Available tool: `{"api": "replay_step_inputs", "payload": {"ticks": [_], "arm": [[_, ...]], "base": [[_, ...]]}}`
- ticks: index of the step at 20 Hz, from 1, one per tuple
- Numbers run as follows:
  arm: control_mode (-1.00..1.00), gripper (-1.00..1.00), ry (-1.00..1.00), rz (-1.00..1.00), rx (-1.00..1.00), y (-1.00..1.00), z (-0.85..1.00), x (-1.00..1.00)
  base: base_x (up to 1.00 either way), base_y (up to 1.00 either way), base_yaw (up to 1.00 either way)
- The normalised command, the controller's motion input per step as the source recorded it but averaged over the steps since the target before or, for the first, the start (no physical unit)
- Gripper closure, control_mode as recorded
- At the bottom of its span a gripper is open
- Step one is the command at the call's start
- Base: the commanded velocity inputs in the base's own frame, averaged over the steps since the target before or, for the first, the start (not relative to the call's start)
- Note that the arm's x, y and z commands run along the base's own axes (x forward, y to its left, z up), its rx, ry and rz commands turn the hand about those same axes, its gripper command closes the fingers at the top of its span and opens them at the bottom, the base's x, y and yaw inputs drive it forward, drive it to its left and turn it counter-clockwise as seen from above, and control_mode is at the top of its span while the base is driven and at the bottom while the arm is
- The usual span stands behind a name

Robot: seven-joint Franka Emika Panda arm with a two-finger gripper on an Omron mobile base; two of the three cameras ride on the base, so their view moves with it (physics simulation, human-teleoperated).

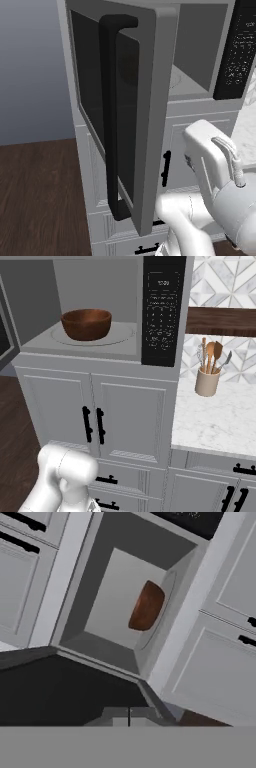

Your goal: Open the microwave, place the bowl with waffle inside the microwave, then close the microwave door and turn it on.

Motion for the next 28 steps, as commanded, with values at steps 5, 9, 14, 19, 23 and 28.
{"api": "replay_step_inputs", "payload": {"ticks": [5,9,14,19,23,28], "arm": [[-1.00,1.00,-0.24,-0.31,0.00,0.12,-0.25,-0.84],[-1.00,1.00,-0.08,-0.26,-0.02,0.43,-0.58,-0.46],[-1.00,1.00,-0.05,-0.24,-0.03,0.64,-0.58,-0.03],[-1.00,1.00,0.02,-0.20,-0.06,0.89,-0.65,0.98],[-1.00,1.00,0.10,-0.21,-0.08,0.91,-0.78,1.00],[-1.00,1.00,0.10,-0.19,-0.13,0.99,-0.95,1.00]], "base": [[0.00,0.00,0.00],[0.00,0.00,0.00],[0.00,0.00,0.00],[0.00,0.00,0.00],[0.00,0.00,0.00],[0.00,0.00,0.00]]}}
